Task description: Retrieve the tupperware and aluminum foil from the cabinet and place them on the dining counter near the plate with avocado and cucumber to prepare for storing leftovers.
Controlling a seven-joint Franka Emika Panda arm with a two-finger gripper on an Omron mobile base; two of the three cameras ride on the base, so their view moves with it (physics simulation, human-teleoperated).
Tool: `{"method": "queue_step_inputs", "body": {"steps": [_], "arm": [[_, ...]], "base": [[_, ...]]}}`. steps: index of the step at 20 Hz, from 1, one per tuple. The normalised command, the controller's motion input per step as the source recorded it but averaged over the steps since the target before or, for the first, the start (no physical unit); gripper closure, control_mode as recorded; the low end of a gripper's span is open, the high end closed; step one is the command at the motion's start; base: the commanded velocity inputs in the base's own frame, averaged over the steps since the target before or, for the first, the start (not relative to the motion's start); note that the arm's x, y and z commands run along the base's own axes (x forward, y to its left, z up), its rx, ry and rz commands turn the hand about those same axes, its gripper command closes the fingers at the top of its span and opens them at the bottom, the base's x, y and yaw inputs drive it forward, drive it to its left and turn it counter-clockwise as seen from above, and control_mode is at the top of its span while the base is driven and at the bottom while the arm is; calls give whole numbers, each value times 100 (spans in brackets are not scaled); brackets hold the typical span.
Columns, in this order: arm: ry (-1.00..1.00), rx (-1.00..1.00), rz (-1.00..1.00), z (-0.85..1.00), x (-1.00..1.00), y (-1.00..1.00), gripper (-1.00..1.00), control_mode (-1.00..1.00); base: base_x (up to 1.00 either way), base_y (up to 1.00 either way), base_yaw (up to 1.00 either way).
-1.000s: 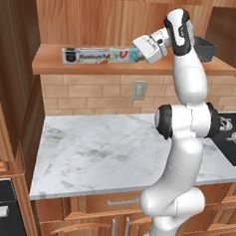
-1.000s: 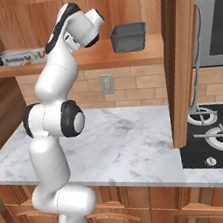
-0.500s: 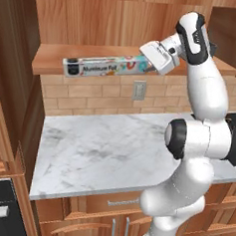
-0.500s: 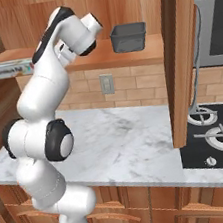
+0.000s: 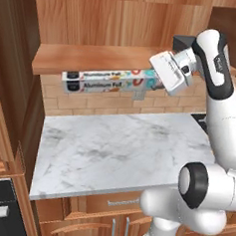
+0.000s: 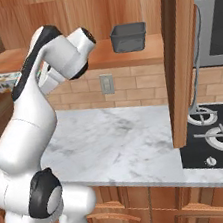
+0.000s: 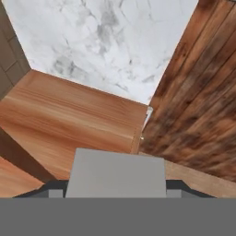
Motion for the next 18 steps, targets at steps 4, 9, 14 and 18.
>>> {"method": "queue_step_inputs", "body": {"steps": [4, 9, 14, 18], "arm": [[0, 0, -7, 0, -100, -7, 100, -100], [-1, 0, -8, 0, -100, -40, 100, -100], [-1, 0, -7, 0, -83, -34, 100, -100], [0, 0, -3, 0, -31, -8, 100, 100]], "base": [[0, 0, 0], [0, 0, 0], [0, 0, 0], [-29, -2, -3]]}}
